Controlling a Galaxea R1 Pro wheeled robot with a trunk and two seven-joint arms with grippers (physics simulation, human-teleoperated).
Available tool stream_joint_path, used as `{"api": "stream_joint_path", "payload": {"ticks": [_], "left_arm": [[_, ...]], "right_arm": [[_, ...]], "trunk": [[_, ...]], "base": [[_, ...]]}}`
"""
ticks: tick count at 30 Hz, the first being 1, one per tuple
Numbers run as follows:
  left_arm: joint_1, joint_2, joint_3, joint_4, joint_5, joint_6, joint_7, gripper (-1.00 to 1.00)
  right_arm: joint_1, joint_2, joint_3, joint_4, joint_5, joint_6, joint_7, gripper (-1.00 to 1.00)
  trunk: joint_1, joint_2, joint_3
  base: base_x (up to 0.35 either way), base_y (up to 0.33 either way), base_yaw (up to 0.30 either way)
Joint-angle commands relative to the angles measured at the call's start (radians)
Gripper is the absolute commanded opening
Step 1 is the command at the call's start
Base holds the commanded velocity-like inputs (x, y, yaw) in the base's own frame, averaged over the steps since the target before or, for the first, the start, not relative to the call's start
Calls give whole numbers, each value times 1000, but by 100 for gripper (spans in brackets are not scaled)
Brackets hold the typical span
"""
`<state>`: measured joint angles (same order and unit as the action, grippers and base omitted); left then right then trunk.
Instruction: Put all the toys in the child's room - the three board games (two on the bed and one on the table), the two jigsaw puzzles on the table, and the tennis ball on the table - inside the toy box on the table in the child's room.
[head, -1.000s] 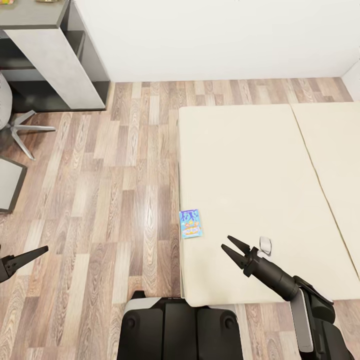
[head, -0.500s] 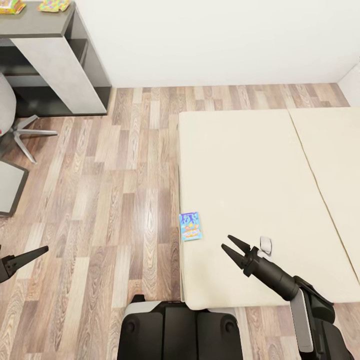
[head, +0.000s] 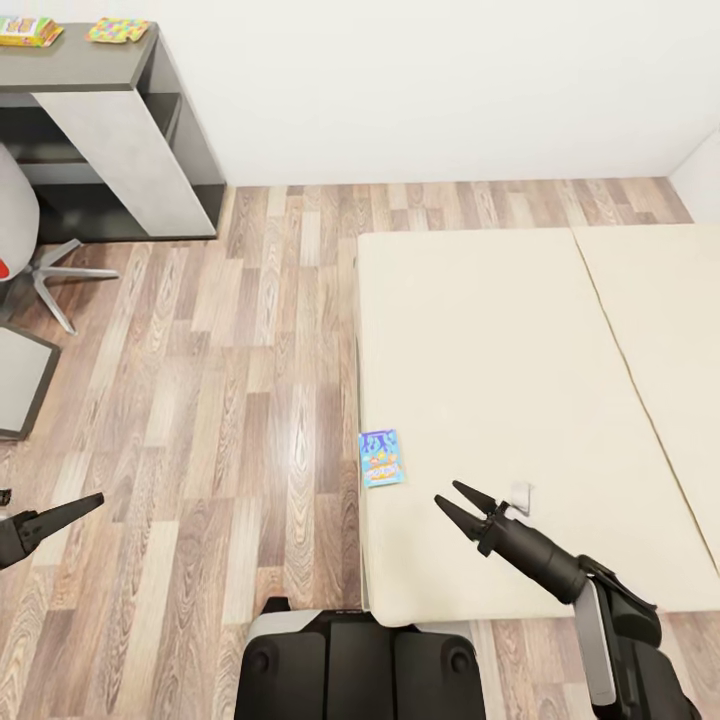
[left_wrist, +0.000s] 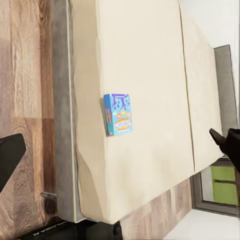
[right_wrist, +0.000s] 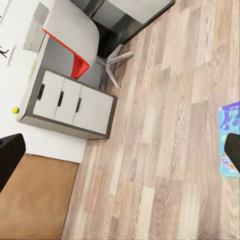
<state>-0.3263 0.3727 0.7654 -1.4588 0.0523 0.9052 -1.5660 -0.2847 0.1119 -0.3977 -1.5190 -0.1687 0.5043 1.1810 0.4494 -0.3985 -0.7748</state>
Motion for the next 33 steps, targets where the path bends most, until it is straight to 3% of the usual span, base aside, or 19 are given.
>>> {"api": "stream_joint_path", "payload": {"ticks": [1, 6, 14, 16, 20, 22, 28, 31, 33], "left_arm": [[0, 0, -7, 0, -3, 11, -3, 100], [0, 0, -61, 0, -15, 11, 128, 100], [0, -9, -131, 0, -18, 12, 321, 100], [0, -11, -150, 0, -18, 12, 376, 100], [-1, -21, -187, 0, -16, 12, 480, 100], [-2, -28, -202, 0, -16, 12, 541, 100], [-4, -47, -212, 0, -15, 13, 660, 100], [-5, -51, -212, 0, -15, 12, 692, 100], [-6, -56, -214, 0, -14, 12, 730, 100]], "right_arm": [[-1, 2, -2, 2, 7, 9, -8, 100], [-1, 5, -3, 12, 52, 9, -152, 100], [-1, 9, 2, 13, 61, 21, -407, 100], [-1, 10, 26, 13, 62, 24, -485, 100], [-1, 7, 120, 13, 63, 27, -640, 100], [0, 8, 173, 14, 62, 29, -749, 100], [-2, 12, 245, 38, 60, 43, -968, 100], [-6, 12, 261, 59, 59, 48, -1027, 100], [-14, 13, 273, 93, 59, 52, -1101, 100]], "trunk": [[1, -1, 1], [1, -1, 9], [1, -1, 22], [1, -1, 25], [1, -1, 31], [1, -1, 34], [1, -1, 44], [1, -1, 49], [1, -1, 52]], "base": [[0, 0, 0], [0, 0, 0], [0, 0, 0], [0, 0, 0], [0, 0, 0], [0, 0, 0], [0, 0, 0], [0, 0, 0], [0, 0, 0]]}}
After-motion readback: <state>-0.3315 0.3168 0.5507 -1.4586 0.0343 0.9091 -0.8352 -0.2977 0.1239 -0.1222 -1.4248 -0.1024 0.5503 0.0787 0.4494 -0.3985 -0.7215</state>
